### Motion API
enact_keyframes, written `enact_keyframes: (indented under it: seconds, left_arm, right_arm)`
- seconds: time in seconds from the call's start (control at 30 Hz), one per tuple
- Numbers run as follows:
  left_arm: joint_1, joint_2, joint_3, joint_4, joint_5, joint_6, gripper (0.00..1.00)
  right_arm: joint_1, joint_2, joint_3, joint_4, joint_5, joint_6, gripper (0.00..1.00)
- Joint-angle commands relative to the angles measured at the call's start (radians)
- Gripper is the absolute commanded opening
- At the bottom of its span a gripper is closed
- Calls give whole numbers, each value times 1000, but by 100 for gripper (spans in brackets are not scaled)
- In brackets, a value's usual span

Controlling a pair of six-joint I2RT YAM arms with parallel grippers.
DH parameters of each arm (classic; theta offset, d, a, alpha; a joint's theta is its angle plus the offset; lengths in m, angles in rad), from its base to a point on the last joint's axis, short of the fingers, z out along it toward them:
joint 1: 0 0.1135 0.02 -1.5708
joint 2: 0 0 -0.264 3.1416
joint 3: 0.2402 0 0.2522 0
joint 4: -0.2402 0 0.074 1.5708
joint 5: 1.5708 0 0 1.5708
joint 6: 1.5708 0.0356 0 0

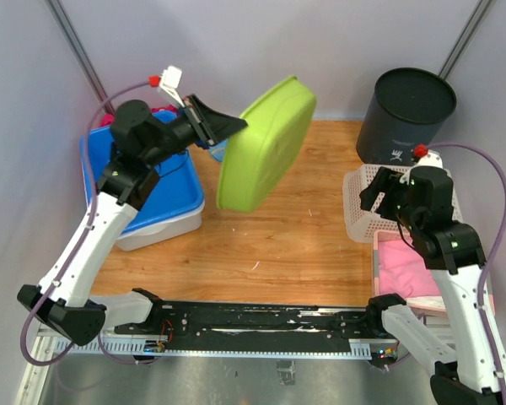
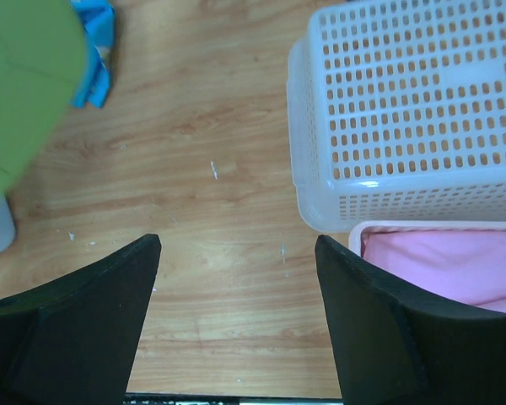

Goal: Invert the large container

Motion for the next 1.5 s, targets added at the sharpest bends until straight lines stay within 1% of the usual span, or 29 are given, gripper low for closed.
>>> enact_keyframes:
  seconds: [0.0, 0.03, 0.13, 0.2, 0.33, 0.4, 0.67, 0.77, 0.83, 0.97, 1.1, 1.23, 1.37, 1.47]
  left_arm:
    - [-108, -4, -111, 301, -67, -141, 0]
    - [-123, -4, -150, 333, -93, -160, 0]
    - [-152, -23, -313, 501, -158, -269, 0]
    - [-169, -37, -397, 579, -216, -305, 0]
    - [-207, -67, -529, 624, -367, -316, 0]
    - [-219, -74, -595, 660, -418, -339, 0]
    - [-232, -43, -708, 663, -487, -338, 0]
    - [-244, -42, -755, 606, -534, -376, 0]
    - [-247, -40, -795, 587, -556, -406, 3]
    - [-247, -25, -822, 511, -582, -418, 18]
    - [-249, -6, -821, 450, -602, -412, 45]
    - [-250, 25, -788, 379, -605, -365, 71]
    - [-250, 55, -767, 345, -586, -310, 89]
    - [-250, 92, -711, 264, -595, -233, 99]
  right_arm:
    - [6, -57, 56, 0, 49, 16, 77]
    - [6, -66, 60, -4, 55, 13, 77]
    - [5, -89, 73, -27, 79, 2, 77]
    - [6, -98, 76, -41, 93, -2, 77]
    - [6, -113, 68, -50, 99, -6, 77]
    - [6, -115, 63, -50, 102, -6, 77]
    - [6, -99, 43, -43, 95, 9, 77]
    - [6, -98, 19, -27, 82, 20, 77]
    - [6, -93, 3, -17, 70, 29, 76]
    - [6, -79, -17, -3, 52, 37, 76]
    - [6, -63, -29, 9, 47, 40, 76]
    - [6, -46, -40, 25, 27, 45, 76]
    - [6, -33, -52, 40, 14, 52, 76]
    - [6, -29, -62, 48, 8, 55, 76]
